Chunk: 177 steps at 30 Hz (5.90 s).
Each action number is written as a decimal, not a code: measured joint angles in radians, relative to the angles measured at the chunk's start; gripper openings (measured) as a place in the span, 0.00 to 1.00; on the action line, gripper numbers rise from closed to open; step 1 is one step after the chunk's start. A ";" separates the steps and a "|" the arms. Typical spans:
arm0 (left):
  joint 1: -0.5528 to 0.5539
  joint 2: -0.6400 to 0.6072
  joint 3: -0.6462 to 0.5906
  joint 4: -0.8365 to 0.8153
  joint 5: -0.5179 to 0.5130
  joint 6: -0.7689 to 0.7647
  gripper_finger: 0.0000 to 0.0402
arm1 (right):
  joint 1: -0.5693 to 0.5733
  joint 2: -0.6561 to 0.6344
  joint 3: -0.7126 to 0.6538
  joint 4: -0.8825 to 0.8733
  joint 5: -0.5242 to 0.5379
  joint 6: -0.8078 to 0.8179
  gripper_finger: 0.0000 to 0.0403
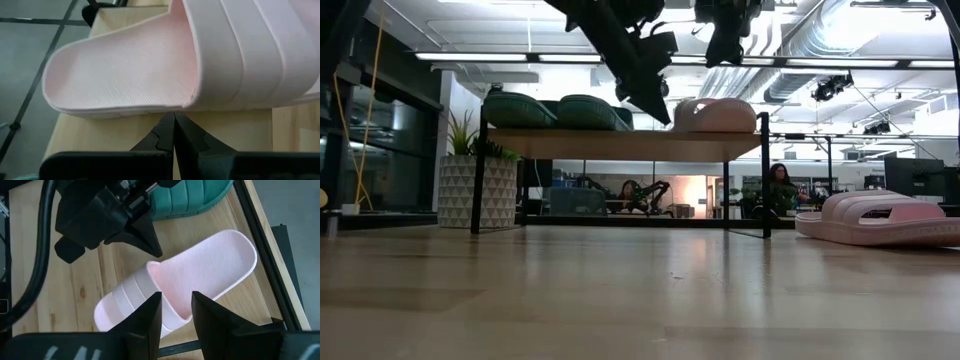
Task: Pick and place slides into the shelf
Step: Adjust the pink slide on the shelf
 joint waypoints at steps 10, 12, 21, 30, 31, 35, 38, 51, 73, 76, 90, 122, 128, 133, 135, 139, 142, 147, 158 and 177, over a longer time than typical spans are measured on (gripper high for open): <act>0.000 0.000 0.000 0.033 0.015 0.004 0.00 | 0.000 0.000 0.000 0.013 -0.002 0.000 0.24; 0.000 0.002 0.000 0.033 0.032 0.004 0.00 | 0.000 0.000 0.000 0.014 -0.002 0.002 0.24; -0.007 0.021 0.000 0.018 0.024 0.010 0.00 | 0.000 0.000 0.000 0.022 -0.002 0.010 0.24; -0.007 0.021 0.000 0.088 0.045 0.051 0.00 | 0.000 0.000 0.000 0.035 -0.001 0.017 0.24; -0.007 0.021 0.000 0.096 0.047 0.052 0.00 | 0.000 0.000 0.000 0.037 -0.002 0.018 0.24; -0.007 0.021 0.000 0.080 0.025 0.052 0.00 | 0.000 0.000 0.000 0.038 -0.001 0.019 0.24; -0.007 0.021 0.000 0.045 -0.016 0.049 0.00 | 0.000 0.000 0.000 0.039 -0.001 0.019 0.24; -0.007 0.023 0.000 0.013 -0.052 0.053 0.00 | 0.000 0.000 0.000 0.055 -0.001 0.027 0.24; -0.007 0.040 0.000 0.126 -0.013 0.086 0.00 | 0.000 0.000 0.000 0.061 -0.001 0.028 0.24; -0.007 0.040 0.000 0.126 -0.013 0.087 0.00 | 0.000 0.000 0.000 0.059 -0.001 0.028 0.24; -0.006 0.029 0.098 -0.060 -0.092 0.138 0.00 | -0.091 0.042 -0.010 0.026 -0.113 -0.112 0.24; -0.007 0.011 0.241 -0.459 0.037 0.145 0.00 | -0.028 0.154 -0.010 -0.076 -0.166 -0.181 0.45; -0.007 -0.034 0.241 -0.522 0.039 0.166 0.00 | -0.034 0.163 -0.010 -0.074 -0.148 -0.167 0.48; -0.007 -0.084 0.241 -0.543 0.038 0.181 0.00 | -0.032 0.181 -0.010 -0.094 -0.139 -0.168 0.50; -0.007 -0.100 0.241 -0.545 0.038 0.183 0.00 | -0.031 0.190 -0.010 -0.099 -0.140 -0.169 0.50; -0.007 -0.130 0.241 -0.547 0.039 0.184 0.00 | -0.026 0.216 -0.010 -0.118 -0.144 -0.167 0.50; -0.007 -0.144 0.241 -0.549 0.039 0.192 0.00 | -0.019 0.230 -0.010 -0.126 -0.157 -0.167 0.50; -0.007 -0.159 0.241 -0.563 0.039 0.210 0.00 | 0.006 0.238 -0.010 -0.126 -0.173 -0.167 0.50; -0.007 -0.157 0.241 -0.567 0.040 0.236 0.00 | 0.024 0.252 -0.010 -0.127 -0.128 -0.157 0.49; -0.007 -0.157 0.241 -0.567 0.040 0.262 0.00 | 0.021 0.252 -0.010 -0.128 -0.141 -0.066 0.14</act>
